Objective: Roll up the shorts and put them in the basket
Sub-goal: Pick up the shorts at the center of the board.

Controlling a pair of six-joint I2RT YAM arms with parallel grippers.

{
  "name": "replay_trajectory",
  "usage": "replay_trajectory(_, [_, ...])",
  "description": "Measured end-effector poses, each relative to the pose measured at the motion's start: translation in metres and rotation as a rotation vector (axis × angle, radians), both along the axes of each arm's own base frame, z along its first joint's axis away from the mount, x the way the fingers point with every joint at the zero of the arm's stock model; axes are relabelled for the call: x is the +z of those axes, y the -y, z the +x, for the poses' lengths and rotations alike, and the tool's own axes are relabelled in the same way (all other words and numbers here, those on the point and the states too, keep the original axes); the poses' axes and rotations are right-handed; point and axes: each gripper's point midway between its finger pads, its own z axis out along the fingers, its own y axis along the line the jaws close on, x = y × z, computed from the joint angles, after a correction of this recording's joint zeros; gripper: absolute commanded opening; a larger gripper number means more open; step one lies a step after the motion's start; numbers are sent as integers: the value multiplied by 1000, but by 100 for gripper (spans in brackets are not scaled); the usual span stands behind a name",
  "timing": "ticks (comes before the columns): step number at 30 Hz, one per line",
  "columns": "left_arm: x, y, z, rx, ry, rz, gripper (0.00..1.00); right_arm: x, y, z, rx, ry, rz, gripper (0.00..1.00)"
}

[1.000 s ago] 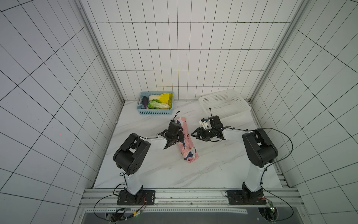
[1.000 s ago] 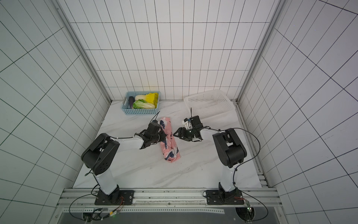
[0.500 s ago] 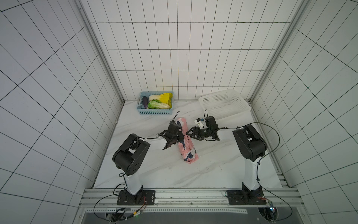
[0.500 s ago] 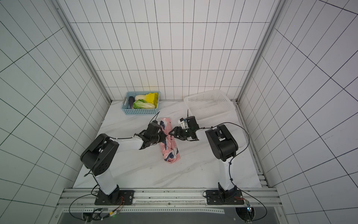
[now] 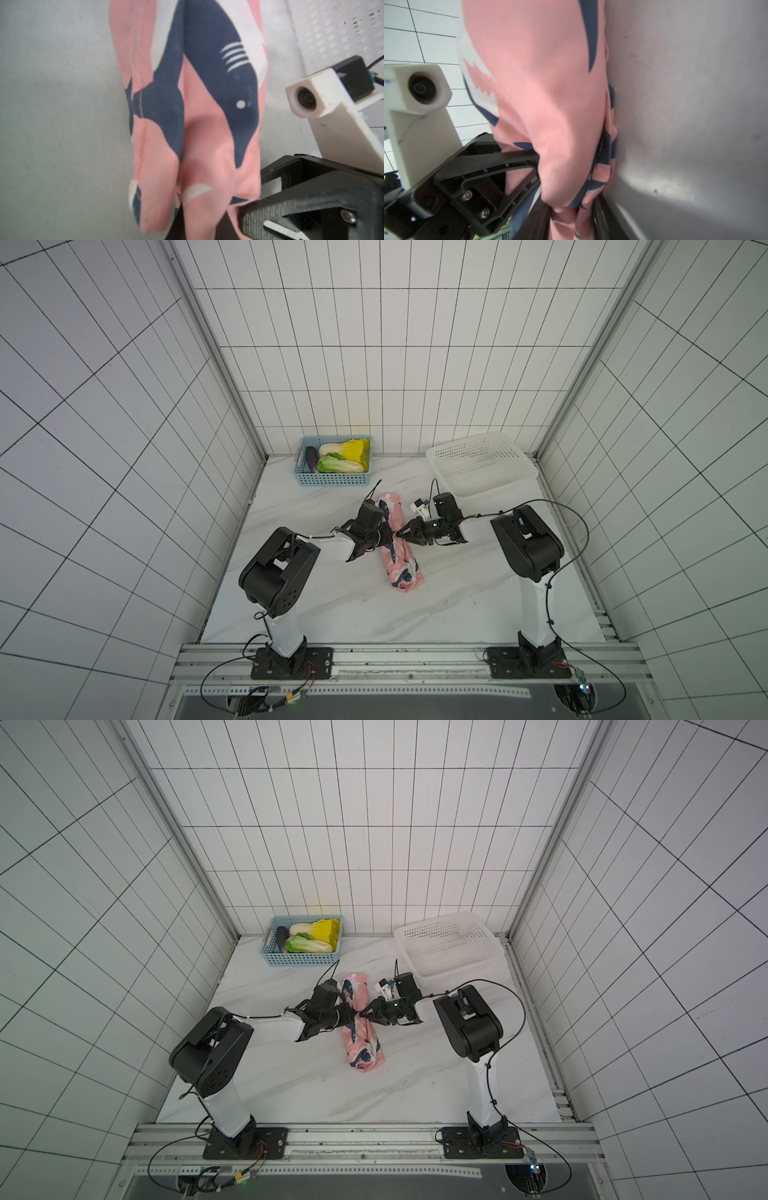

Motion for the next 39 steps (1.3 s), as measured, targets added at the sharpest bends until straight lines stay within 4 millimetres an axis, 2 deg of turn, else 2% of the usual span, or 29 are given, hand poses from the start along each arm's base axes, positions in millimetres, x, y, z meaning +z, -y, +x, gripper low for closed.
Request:
replay_trajectory(2, [0,-1,0,-10,-4,-5,23,2,-1,-1,9,-8,14,24])
replay_trajectory(4, [-1,-2,-1,-19,-11,-9,24,3,-2,-2,17,-12,26,13])
replay_trajectory(8, [-1,-4,-2,-35,-19,-11,30,3,-4,-3,31,-29,50,5])
replay_trajectory(12, [-2,-8,-5,-43,-38,-11,50,4,-6,-3,39,-40,74,1])
replay_trajectory(14, [0,-12,-7,-37,-51,-8,57,6,-7,-3,40,-35,84,0])
replay_trajectory(17, [12,-26,-12,-6,-65,-12,63,9,-7,2,30,-13,97,0])
replay_trajectory(20, [37,-55,-13,69,-47,-21,67,15,-6,8,14,2,109,0])
replay_trajectory(24, [86,-101,-10,206,43,-19,69,34,1,23,-23,43,131,0])
replay_trajectory(27, [111,-120,-19,268,97,-27,69,53,3,30,-41,83,159,0])
replay_trajectory(30, [111,-132,-33,305,95,-26,69,70,5,37,-62,112,187,0])
replay_trajectory(35, [89,-144,-57,345,32,-5,69,98,13,53,-126,144,222,0])
replay_trajectory(39, [88,-146,-64,359,15,-11,69,134,38,91,-249,202,246,0])
